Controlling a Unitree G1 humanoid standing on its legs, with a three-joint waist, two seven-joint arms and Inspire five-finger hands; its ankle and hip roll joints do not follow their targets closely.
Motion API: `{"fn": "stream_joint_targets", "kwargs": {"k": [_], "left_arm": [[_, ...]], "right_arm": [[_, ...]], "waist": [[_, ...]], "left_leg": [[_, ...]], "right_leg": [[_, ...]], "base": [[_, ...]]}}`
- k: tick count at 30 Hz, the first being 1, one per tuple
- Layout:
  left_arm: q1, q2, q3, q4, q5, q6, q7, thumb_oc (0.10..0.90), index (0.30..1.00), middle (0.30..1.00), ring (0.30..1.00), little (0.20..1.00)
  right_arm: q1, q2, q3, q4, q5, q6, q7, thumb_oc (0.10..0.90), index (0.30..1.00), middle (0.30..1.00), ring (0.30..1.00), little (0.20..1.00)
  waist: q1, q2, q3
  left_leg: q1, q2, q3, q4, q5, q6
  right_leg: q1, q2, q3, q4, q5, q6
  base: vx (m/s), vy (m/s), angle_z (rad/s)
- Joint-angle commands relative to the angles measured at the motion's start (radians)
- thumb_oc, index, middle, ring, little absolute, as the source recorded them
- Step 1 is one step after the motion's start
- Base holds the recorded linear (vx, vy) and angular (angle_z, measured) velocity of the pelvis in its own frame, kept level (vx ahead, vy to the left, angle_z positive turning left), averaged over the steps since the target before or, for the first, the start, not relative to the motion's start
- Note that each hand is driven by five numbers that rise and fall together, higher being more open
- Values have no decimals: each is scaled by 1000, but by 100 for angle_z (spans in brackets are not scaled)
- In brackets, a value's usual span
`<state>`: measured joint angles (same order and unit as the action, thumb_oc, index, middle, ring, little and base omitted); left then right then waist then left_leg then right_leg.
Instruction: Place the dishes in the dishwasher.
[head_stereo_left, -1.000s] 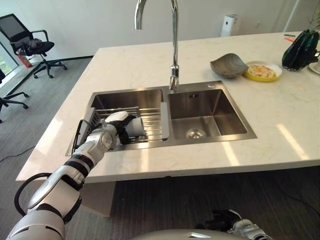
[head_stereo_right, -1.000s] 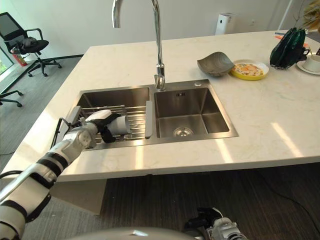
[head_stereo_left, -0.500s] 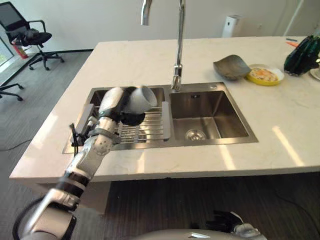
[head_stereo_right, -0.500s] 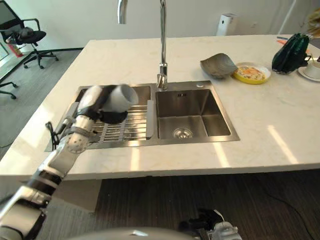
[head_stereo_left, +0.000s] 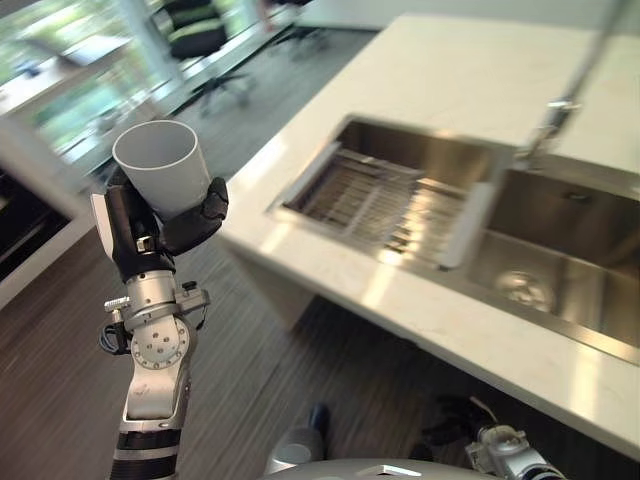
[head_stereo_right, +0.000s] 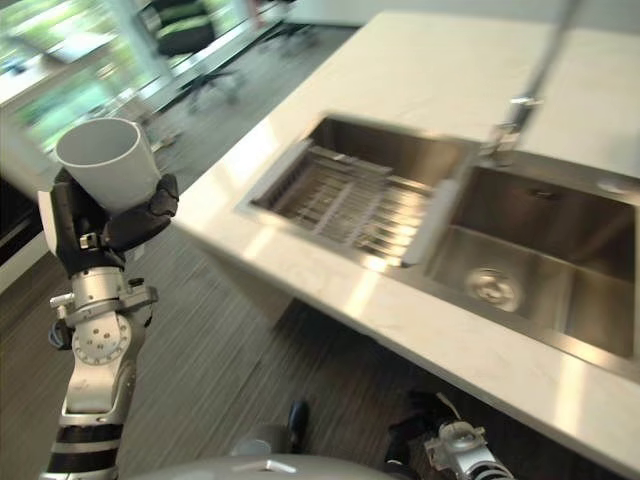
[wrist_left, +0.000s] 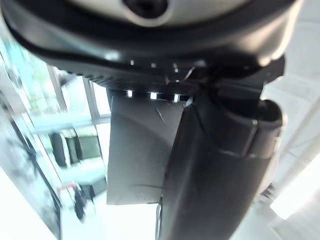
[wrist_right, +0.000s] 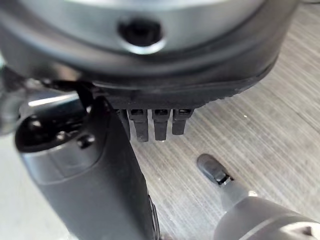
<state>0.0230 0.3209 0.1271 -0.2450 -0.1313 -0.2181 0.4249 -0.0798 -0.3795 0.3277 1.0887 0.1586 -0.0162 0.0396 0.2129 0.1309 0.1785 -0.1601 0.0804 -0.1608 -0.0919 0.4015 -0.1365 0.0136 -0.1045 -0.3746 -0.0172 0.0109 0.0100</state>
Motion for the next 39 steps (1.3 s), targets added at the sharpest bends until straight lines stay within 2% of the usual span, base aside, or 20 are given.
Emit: {"fn": "stream_joint_targets", "kwargs": {"k": [1, 2, 3, 4, 6, 9, 12, 13, 14, 15, 16, 17, 19, 20, 21, 24, 26, 34, 37, 39], "left_arm": [[-114, 133, 25, -100, -14, -129, -68, 400, 300, 300, 300, 300], [-70, 106, 64, -137, -33, -148, -72, 400, 300, 300, 300, 300], [-65, 106, 80, -157, -19, -154, -60, 400, 300, 300, 300, 300], [-61, 108, 81, -164, -15, -151, -58, 400, 300, 300, 300, 300], [-105, 107, 59, -152, 18, -164, -25, 400, 300, 300, 300, 300], [-67, 125, 46, -166, 46, -135, -22, 400, 300, 300, 300, 300], [-56, 125, 35, -158, 44, -117, -43, 400, 300, 300, 300, 300], [-32, 145, 41, -147, 69, -102, -59, 400, 300, 300, 300, 300], [-31, 145, 41, -150, 70, -101, -60, 400, 300, 300, 300, 300], [-12, 150, 47, -147, 69, -94, -77, 400, 300, 300, 300, 300], [-11, 157, 36, -151, 62, -89, -85, 400, 300, 300, 300, 300], [-12, 159, 36, -151, 61, -89, -86, 400, 300, 300, 300, 300], [-40, 185, -17, -133, 44, -102, -95, 400, 300, 300, 300, 300], [-105, 175, -96, -88, 48, -120, -80, 400, 300, 300, 300, 300], [-87, 189, -82, -93, 54, -114, -98, 400, 300, 300, 300, 300], [-93, 194, -87, -65, 66, -111, -89, 400, 300, 300, 300, 300], [-75, 187, -76, -50, 74, -94, -102, 400, 300, 300, 300, 300], [-127, 166, -132, -29, 7, -75, -165, 400, 300, 300, 300, 300], [-182, 163, -173, -49, 23, -75, -165, 400, 300, 300, 300, 300], [-216, 195, -191, -69, 90, -71, -160, 400, 300, 300, 300, 300]], "right_arm": [[-154, 7, -26, 158, -6, -12, -16, 800, 900, 900, 900, 900], [14, 14, -10, 80, -38, -71, -9, 800, 900, 900, 900, 900], [-3, 29, -28, 72, -9, -69, -14, 800, 900, 900, 900, 900], [-5, 33, -27, 73, -6, -68, -14, 800, 900, 900, 900, 900], [144, 52, -39, 112, -75, -78, -18, 800, 900, 900, 900, 900], [84, 101, -35, 109, -80, -59, -26, 800, 900, 900, 900, 900], [74, 106, -57, 120, -77, -53, -43, 800, 900, 900, 900, 900], [56, 112, -72, 132, -64, -46, -51, 800, 900, 900, 900, 900], [54, 114, -73, 134, -63, -45, -51, 800, 900, 900, 900, 900], [50, 138, -72, 125, -57, -45, -48, 800, 900, 900, 900, 900], [52, 150, -71, 115, -49, -47, -49, 800, 900, 900, 900, 900], [52, 151, -71, 114, -49, -47, -49, 800, 900, 900, 900, 900], [26, 145, -78, 87, -2, -58, -53, 800, 900, 900, 900, 900], [109, 176, -45, 114, -52, -59, -66, 800, 900, 900, 900, 900], [73, 172, -45, 104, -36, -70, -79, 800, 900, 900, 900, 900], [123, 181, -19, 133, -81, -49, -66, 800, 900, 900, 900, 900], [99, 184, -29, 150, -87, -43, -63, 800, 900, 900, 900, 900], [117, 147, -106, 172, 28, -36, -25, 800, 900, 900, 900, 900], [141, 145, -123, 140, 61, -49, -31, 800, 900, 900, 900, 900], [149, 146, -117, 119, 57, -58, -33, 800, 900, 900, 900, 900]], "waist": [[-31, -100, -58], [-99, -122, -48], [-99, -131, -65], [-101, -130, -60], [-178, -134, -62], [-167, -137, -110], [-164, -142, -125], [-141, -145, -123], [-142, -150, -124], [-131, -164, -108], [-144, -175, -99], [-144, -178, -100], [-215, -193, -72], [-302, -174, -49], [-290, -173, -46], [-308, -185, -56], [-294, -189, -72], [-319, -211, -102], [-351, -228, -92], [-389, -254, -66]], "left_leg": [[53, 119, 225, 155, -226, -81], [141, 182, 341, 244, -302, -80], [205, 224, 372, 274, -310, -98], [211, 231, 368, 278, -315, -105], [316, 258, 451, 247, -336, -118], [343, 298, 621, 109, -314, -122], [341, 280, 660, 33, -341, -103], [329, 230, 624, 20, -388, -77], [327, 222, 622, 20, -394, -71], [308, 180, 598, 13, -421, -39], [301, 166, 578, 11, -437, -23], [298, 162, 579, 11, -436, -21], [285, 129, 515, 5, -437, -4], [286, 87, 459, 5, -444, 15], [281, 66, 407, 5, -449, 24], [281, 32, 369, 5, -453, 41], [292, 20, 365, 5, -457, 50], [332, -1, 332, 5, -471, 69], [333, -14, 340, 5, -471, 79], [311, -22, 379, 5, -460, 76]], "right_leg": [[53, -73, -138, -63, -24, 89], [58, -74, -205, -61, -21, 68], [52, -82, -225, -62, -27, 67], [61, -75, -228, -62, -34, 66], [48, -98, -284, -54, 6, 75], [60, -197, -472, -26, 65, 96], [64, -238, -506, -10, 105, 123], [51, -272, -495, 6, 139, 148], [50, -281, -494, 9, 144, 153], [47, -315, -473, 33, 184, 181], [30, -314, -404, 40, 189, 206], [27, -318, -404, 41, 190, 207], [-69, -227, -54, 56, 146, 207], [-110, -94, 265, 47, 68, 192], [-92, -69, 310, 27, 57, 176], [-52, -91, 287, 2, 72, 165], [-26, -89, 302, -13, 68, 166], [6, -94, 316, 37, 50, 167], [-27, -94, 354, 59, 99, 175], [-104, -91, 396, 21, 230, 218]], "base": [[-405, -166, 222], [-358, -86, 263], [-282, -38, 337], [-134, 53, 243], [-246, 195, 117], [-272, 359, 160], [-65, 292, 173], [-8, 308, 100], [-25, 441, 54], [-20, 246, 43], [-26, 228, 29], [32, 126, 70], [81, 281, 143], [82, 432, 192], [75, 361, 144], [12, 86, 114], [75, 81, 49], [19, 21, -9], [-61, 68, 0], [-191, 51, -3]]}}
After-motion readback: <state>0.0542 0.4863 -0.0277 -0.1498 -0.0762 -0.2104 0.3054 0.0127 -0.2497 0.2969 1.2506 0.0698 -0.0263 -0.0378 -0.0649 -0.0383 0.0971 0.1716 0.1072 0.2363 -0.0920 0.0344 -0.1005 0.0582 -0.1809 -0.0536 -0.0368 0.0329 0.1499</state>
